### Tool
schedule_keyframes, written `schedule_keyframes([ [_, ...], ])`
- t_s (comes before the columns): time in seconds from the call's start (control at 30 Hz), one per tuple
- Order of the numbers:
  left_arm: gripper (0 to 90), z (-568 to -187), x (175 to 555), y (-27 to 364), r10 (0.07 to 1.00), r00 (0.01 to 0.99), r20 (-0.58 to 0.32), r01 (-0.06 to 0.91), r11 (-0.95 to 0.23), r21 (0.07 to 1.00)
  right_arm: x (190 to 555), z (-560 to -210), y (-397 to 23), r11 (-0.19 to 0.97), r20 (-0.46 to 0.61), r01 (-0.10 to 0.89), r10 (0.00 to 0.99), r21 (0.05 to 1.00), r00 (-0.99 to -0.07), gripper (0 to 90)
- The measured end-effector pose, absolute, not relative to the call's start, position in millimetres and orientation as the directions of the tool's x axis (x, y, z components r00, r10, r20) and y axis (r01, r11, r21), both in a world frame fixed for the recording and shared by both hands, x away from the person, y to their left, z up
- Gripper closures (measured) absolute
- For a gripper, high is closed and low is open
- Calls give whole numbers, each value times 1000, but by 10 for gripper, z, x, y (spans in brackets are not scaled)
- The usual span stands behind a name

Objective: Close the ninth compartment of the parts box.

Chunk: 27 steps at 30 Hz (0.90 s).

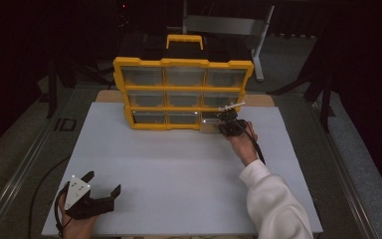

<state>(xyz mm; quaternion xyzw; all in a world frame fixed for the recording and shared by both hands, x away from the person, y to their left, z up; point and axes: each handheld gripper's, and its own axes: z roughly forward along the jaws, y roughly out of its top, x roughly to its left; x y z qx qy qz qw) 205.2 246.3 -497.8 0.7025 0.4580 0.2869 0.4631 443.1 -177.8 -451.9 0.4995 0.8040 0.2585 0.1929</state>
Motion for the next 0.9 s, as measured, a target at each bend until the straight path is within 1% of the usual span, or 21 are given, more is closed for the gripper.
schedule_keyframes([
  [0.9, 3, -4985, 2061, 2453, 907, 420, -21, 379, -155, 912, 4531, -4559, -1779, 343, -55, 704, 916, 622, -398, 900],
])
